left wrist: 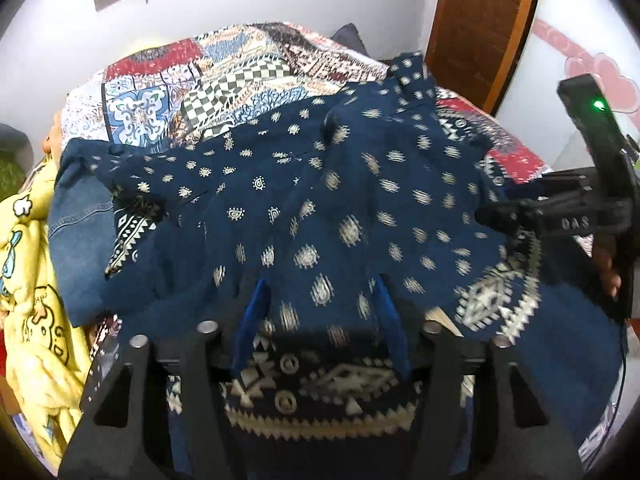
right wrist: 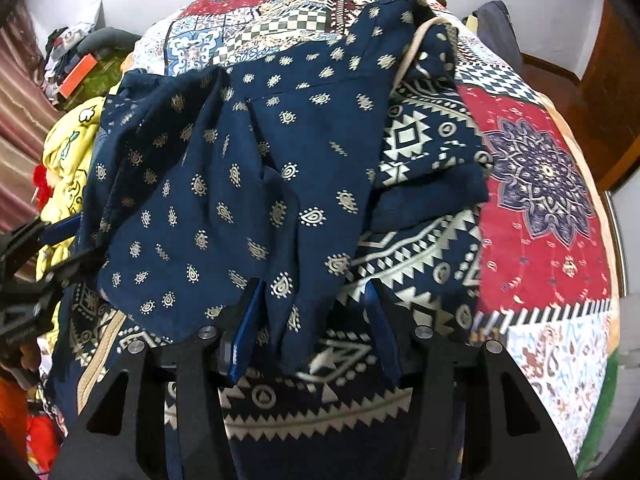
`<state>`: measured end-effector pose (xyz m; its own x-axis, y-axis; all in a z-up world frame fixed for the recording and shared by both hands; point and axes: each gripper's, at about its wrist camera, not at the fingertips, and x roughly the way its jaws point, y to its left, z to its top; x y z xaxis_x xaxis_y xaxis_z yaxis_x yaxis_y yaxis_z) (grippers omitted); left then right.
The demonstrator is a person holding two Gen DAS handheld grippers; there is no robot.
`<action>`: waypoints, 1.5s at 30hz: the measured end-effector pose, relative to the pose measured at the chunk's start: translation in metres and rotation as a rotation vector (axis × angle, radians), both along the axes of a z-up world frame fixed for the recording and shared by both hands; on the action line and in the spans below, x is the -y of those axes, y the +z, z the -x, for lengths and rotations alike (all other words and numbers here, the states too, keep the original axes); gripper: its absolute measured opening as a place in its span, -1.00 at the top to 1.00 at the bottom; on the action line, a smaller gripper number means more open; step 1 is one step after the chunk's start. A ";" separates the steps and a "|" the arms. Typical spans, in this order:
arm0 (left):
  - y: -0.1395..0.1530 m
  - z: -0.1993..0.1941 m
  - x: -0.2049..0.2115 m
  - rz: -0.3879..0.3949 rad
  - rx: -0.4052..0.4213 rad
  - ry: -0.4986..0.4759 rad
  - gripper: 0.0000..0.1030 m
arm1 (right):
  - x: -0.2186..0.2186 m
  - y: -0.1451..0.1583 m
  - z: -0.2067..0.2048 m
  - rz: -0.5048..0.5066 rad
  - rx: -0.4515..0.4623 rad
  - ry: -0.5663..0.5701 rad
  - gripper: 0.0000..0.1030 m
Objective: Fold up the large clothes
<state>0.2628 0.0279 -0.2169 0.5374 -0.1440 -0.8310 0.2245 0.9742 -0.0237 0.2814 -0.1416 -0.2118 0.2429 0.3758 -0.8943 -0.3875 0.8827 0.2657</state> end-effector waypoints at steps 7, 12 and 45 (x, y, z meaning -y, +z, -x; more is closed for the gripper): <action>0.031 0.017 -0.043 0.020 0.052 0.092 -0.22 | 0.033 0.032 0.006 -0.022 0.067 -0.029 0.07; 0.044 0.011 -0.100 0.021 0.095 0.246 -0.29 | 0.048 0.045 -0.007 -0.030 0.105 -0.073 0.07; -0.066 -0.163 -0.199 0.383 -0.068 0.380 0.24 | 0.015 -0.024 -0.171 -0.086 -0.002 -0.119 0.19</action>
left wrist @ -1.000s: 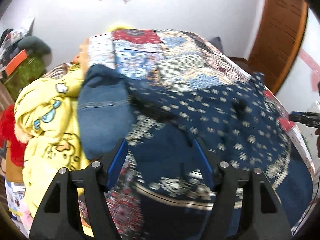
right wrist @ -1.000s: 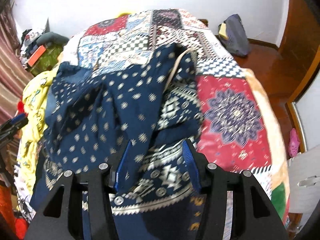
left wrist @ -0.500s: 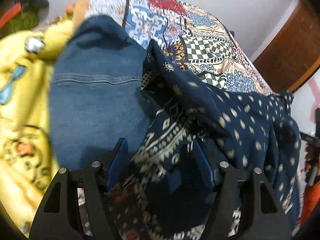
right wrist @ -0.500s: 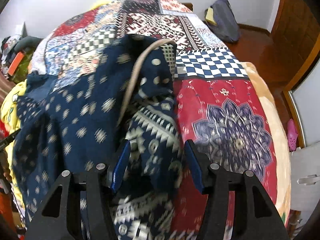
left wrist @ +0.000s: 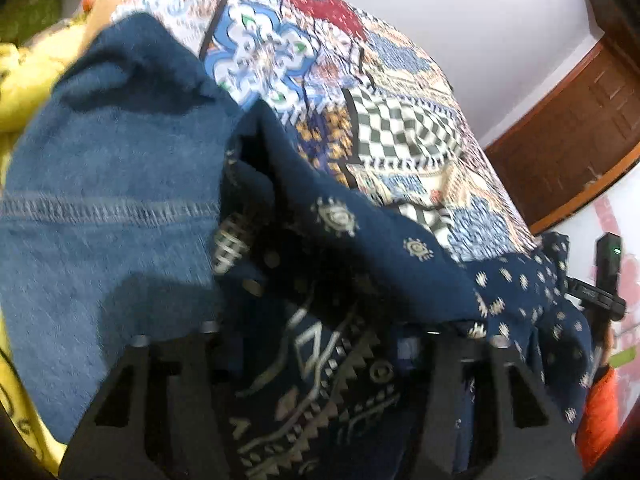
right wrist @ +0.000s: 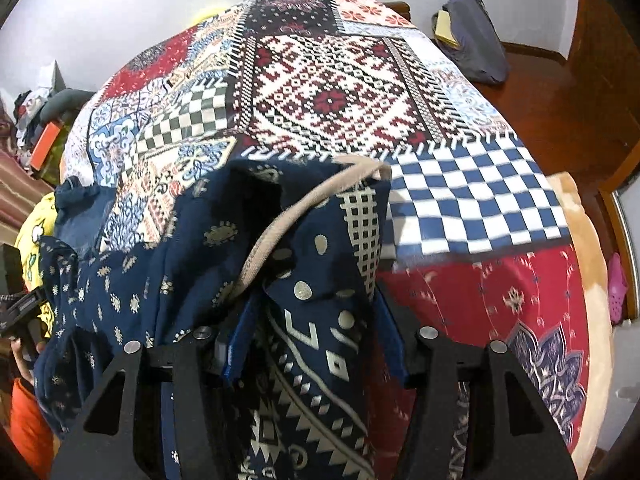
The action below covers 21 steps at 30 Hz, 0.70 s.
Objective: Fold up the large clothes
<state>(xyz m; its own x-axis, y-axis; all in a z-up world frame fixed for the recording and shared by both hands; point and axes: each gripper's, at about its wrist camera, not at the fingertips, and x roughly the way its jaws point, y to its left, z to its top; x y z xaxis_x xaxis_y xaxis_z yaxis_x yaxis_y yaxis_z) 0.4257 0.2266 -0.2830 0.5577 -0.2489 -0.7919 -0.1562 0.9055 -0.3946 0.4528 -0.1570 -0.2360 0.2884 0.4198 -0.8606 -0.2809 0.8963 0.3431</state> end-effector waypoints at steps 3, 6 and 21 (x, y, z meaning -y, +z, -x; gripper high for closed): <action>0.004 -0.004 -0.003 -0.035 -0.001 0.026 0.78 | -0.004 0.003 0.000 -0.019 0.018 0.004 0.49; 0.015 -0.003 -0.008 -0.056 0.018 0.054 0.91 | -0.011 0.014 0.000 -0.002 0.065 0.001 0.71; 0.054 -0.053 -0.015 -0.261 0.038 0.111 0.92 | -0.048 0.038 -0.045 0.092 0.154 -0.046 0.78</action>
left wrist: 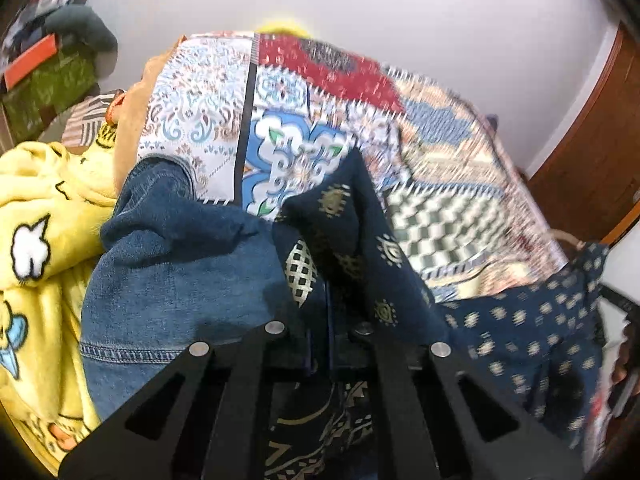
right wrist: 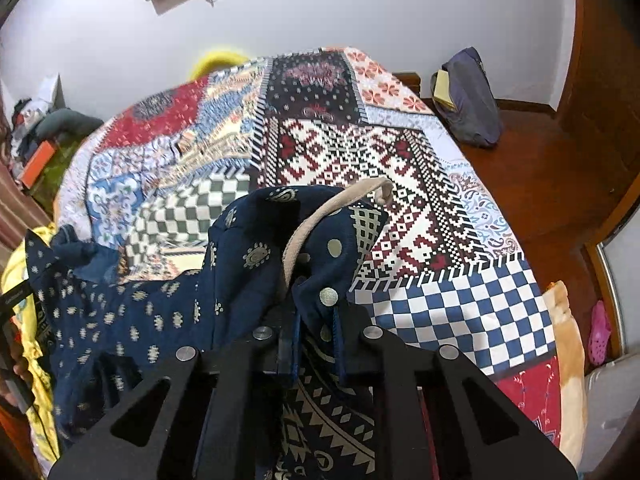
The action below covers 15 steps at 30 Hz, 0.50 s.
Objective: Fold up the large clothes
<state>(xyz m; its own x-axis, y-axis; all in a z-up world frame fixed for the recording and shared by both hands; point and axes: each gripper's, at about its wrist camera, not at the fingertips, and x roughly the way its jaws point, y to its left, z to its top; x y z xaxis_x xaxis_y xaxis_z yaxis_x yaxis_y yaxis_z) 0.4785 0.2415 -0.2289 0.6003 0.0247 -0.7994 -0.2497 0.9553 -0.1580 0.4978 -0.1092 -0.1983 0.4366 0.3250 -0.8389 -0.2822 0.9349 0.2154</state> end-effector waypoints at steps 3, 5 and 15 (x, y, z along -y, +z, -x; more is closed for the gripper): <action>-0.016 -0.001 0.004 -0.058 -0.040 -0.013 0.91 | 0.002 -0.016 0.000 0.014 -0.023 0.010 0.78; -0.031 0.000 0.005 -0.077 -0.077 -0.016 0.91 | 0.007 -0.022 0.002 0.011 -0.035 0.009 0.77; -0.040 0.028 0.030 -0.206 -0.188 -0.111 0.34 | 0.020 -0.004 0.030 0.077 -0.065 0.004 0.62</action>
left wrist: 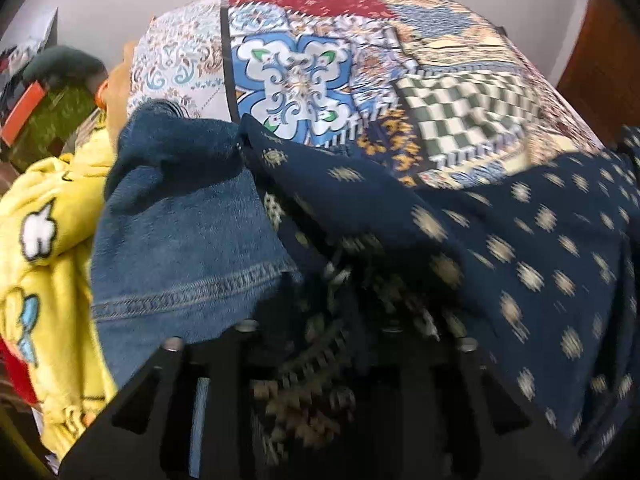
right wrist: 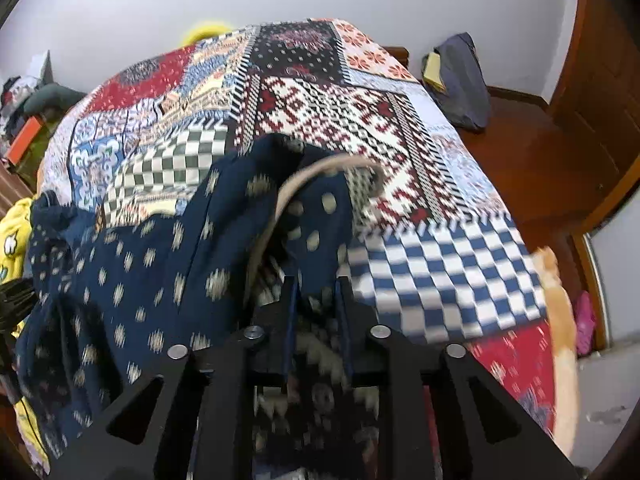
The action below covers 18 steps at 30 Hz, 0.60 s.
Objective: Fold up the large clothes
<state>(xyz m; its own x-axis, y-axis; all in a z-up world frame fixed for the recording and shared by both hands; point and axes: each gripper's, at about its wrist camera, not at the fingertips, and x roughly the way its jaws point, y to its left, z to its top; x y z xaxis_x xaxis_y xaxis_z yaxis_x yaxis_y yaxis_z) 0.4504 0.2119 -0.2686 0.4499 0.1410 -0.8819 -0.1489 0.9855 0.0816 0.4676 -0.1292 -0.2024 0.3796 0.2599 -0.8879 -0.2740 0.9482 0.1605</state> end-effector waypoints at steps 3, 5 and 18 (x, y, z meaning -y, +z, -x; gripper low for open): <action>0.021 0.019 0.005 0.002 0.041 -0.006 0.11 | 0.009 0.014 0.015 -0.008 -0.006 0.007 0.60; 0.039 0.032 0.010 0.017 0.069 -0.010 0.07 | 0.016 0.026 0.028 -0.018 -0.005 0.004 0.57; 0.133 0.126 0.032 0.046 0.207 -0.066 -0.17 | 0.041 0.120 0.126 -0.044 0.160 0.039 -0.22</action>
